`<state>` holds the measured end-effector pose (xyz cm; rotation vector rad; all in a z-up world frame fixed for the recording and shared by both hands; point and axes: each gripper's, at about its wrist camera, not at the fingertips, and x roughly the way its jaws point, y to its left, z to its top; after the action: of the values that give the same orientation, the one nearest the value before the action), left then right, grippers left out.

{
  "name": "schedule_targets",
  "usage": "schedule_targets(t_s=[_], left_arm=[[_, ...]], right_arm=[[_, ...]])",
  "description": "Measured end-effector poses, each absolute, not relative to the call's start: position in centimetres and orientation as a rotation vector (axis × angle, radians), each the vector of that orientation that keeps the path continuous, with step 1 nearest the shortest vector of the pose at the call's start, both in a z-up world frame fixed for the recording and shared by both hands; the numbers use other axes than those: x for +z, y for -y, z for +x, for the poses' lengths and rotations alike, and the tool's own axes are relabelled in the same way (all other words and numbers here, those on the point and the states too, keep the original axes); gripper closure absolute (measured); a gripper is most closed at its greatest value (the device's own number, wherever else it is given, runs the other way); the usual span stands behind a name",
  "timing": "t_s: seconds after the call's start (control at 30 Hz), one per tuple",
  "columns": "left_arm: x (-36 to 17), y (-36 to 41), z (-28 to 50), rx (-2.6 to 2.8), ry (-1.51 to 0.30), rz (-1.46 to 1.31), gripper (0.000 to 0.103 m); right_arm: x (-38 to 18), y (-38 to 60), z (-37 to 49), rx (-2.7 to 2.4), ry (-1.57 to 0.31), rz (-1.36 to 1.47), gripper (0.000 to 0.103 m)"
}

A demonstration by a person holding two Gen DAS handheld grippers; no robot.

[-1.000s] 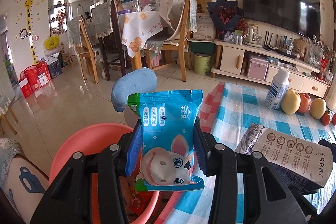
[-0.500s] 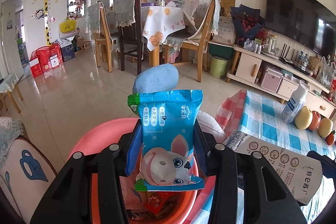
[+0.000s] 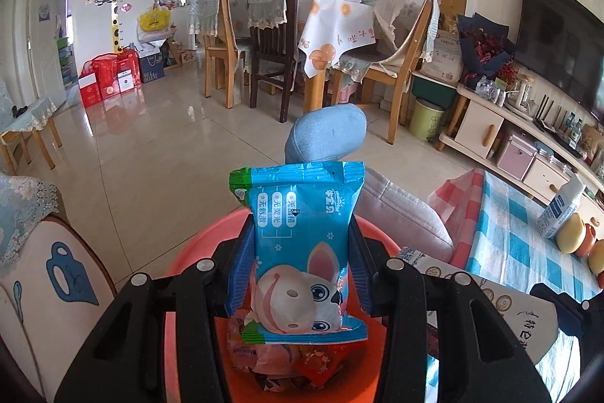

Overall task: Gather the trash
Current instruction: 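Carry both packs over the pink bucket and open both tools, then move both tools back over the table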

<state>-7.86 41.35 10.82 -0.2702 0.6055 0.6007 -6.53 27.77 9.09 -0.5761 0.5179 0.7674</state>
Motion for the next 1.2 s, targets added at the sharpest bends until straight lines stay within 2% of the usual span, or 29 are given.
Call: schedule_targets(t_s=[0.17,0.23,0.27,0.3,0.37,0.4,1.2], left_arm=[[10.4,-41.9,-8.1,0.624,-0.622,-0.275,0.055],[10.4,-41.9,-8.0,0.646,-0.629,-0.267,0.041],[10.4,-41.8,-8.0,0.661,-0.629,-0.256,0.02],[10.5,-41.6,-8.0,0.677,-0.624,-0.236,0.011],[10.6,-41.2,-7.8,0.683,-0.626,-0.199,0.011],[10.5,-41.0,-7.6,0.677,-0.635,-0.188,0.009],[10.2,-36.1,-5.4,0.539,-0.684,-0.081,0.009]], right_arm=[[8.3,-29.1,-6.4,0.787,-0.528,-0.601,0.03],[7.9,-29.3,-6.2,0.791,-0.542,-0.608,0.029],[7.8,-29.5,-6.0,0.796,-0.552,-0.606,0.029],[7.7,-29.5,-6.0,0.795,-0.549,-0.603,0.025],[7.6,-29.2,-6.3,0.769,-0.526,-0.599,0.014],[7.5,-29.0,-6.3,0.762,-0.519,-0.592,0.013],[7.1,-20.5,-4.7,0.582,-0.623,-0.422,0.01]])
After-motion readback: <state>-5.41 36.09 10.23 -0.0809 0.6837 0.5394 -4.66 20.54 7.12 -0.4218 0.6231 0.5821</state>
